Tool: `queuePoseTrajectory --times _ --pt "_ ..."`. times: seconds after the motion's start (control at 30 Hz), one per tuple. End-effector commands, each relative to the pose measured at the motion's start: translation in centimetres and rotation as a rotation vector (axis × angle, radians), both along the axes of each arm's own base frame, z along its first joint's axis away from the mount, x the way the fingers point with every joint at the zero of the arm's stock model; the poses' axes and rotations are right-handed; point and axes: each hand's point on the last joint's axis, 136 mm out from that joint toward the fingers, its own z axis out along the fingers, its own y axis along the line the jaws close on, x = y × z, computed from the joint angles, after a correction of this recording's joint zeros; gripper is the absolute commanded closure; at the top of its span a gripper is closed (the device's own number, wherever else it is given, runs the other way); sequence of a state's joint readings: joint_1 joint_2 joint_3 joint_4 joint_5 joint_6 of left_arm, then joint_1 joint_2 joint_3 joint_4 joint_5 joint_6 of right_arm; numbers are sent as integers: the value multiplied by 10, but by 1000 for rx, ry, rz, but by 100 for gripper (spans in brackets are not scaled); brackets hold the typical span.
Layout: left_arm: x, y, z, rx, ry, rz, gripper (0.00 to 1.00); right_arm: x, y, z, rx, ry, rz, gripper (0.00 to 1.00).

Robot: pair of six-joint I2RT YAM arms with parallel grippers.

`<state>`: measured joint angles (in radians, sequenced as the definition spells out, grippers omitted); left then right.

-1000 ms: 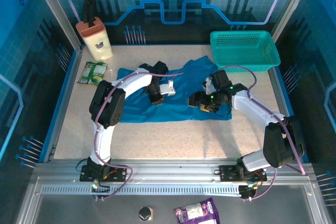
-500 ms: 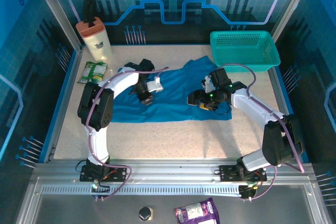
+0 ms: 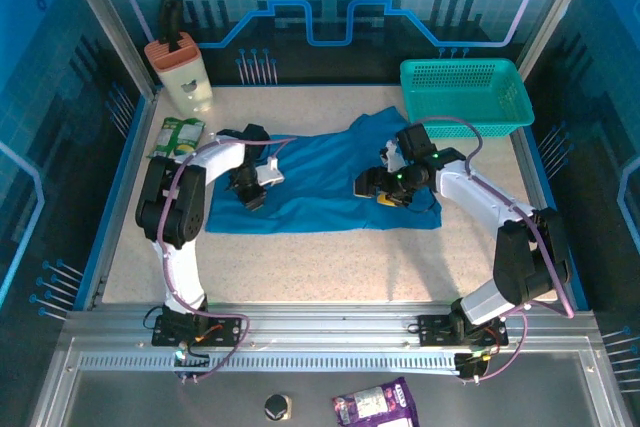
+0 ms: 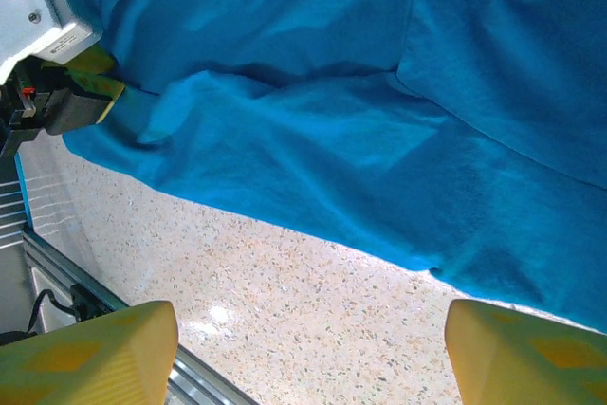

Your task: Fold the inside-out t-shirt

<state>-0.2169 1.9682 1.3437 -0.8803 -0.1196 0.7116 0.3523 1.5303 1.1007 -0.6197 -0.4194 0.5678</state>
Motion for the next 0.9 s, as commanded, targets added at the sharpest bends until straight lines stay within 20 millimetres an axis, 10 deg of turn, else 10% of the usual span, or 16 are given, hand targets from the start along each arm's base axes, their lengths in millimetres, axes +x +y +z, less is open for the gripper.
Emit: queuePoseTrajectory --times 0.0,0.27,0.87 --pt "2 2 5 -1 -3 -16 78 0 4 4 11 15 16 25" --pt "-4 0 12 -19 8 -16 100 2 4 5 4 17 17 25" --pt "14 22 21 52 -59 52 100 1 2 6 -3 15 17 25"
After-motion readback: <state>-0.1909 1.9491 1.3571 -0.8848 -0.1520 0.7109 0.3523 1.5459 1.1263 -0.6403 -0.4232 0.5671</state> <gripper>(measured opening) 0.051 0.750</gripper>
